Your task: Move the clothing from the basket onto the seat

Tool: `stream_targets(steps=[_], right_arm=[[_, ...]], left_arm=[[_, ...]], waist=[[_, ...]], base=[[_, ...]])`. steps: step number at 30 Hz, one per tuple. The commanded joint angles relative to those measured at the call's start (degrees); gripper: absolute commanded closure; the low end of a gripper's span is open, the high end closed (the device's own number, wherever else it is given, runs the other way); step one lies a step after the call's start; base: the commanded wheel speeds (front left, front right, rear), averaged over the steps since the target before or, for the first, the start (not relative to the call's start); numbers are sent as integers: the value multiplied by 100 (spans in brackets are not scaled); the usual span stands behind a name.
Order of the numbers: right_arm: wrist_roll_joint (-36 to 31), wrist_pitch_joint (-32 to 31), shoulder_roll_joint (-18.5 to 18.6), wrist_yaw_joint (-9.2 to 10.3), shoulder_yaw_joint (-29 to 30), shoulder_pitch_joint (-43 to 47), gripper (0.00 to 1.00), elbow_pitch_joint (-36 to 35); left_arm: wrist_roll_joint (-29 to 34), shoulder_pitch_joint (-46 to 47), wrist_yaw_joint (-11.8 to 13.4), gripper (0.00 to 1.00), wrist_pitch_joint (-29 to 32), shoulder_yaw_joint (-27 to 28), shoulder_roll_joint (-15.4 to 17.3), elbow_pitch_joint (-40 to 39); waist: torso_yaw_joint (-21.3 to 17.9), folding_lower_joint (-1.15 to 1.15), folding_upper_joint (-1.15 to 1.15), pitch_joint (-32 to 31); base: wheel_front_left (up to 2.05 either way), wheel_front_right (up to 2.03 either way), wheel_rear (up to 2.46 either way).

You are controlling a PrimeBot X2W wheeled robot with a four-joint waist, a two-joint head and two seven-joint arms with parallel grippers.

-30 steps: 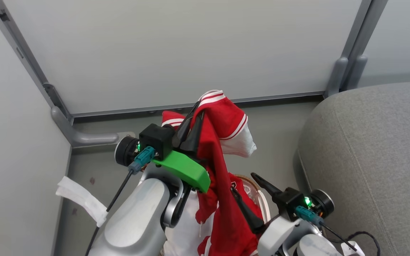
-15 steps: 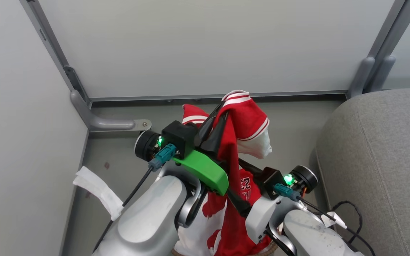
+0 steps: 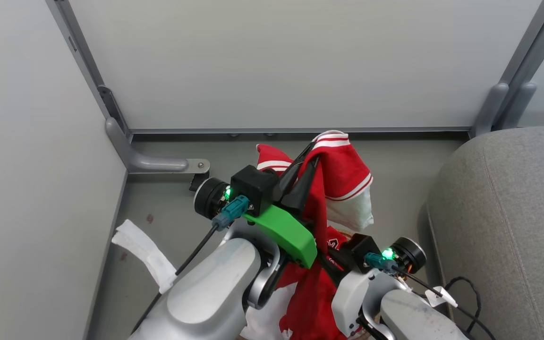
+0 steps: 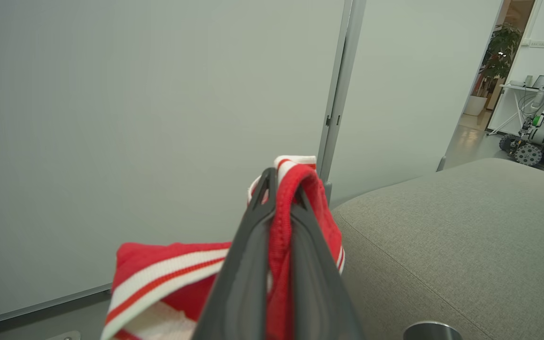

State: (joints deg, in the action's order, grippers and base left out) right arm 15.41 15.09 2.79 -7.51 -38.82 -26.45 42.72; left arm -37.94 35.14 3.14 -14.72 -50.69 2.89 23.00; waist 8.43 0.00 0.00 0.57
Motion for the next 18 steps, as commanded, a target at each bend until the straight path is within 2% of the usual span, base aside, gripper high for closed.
stream_targets(steps=[1, 9, 18], right_arm=[[45, 11, 27, 4, 64, 93, 100, 73], [-11, 10, 27, 4, 419, 333, 100, 28], [-83, 12, 27, 4, 1347, 687, 100, -927]], left_arm=[[-17, 114, 52, 100, -44, -1, 7, 38], [20, 106, 75, 100, -67, 169, 7, 244], [289, -155, -24, 100, -43, 441, 71, 390]], waist=[[-9, 0, 0, -8], [-116, 0, 0, 45], [-301, 0, 0, 138]], base=[[0, 0, 0], [0, 0, 0], [0, 0, 0]])
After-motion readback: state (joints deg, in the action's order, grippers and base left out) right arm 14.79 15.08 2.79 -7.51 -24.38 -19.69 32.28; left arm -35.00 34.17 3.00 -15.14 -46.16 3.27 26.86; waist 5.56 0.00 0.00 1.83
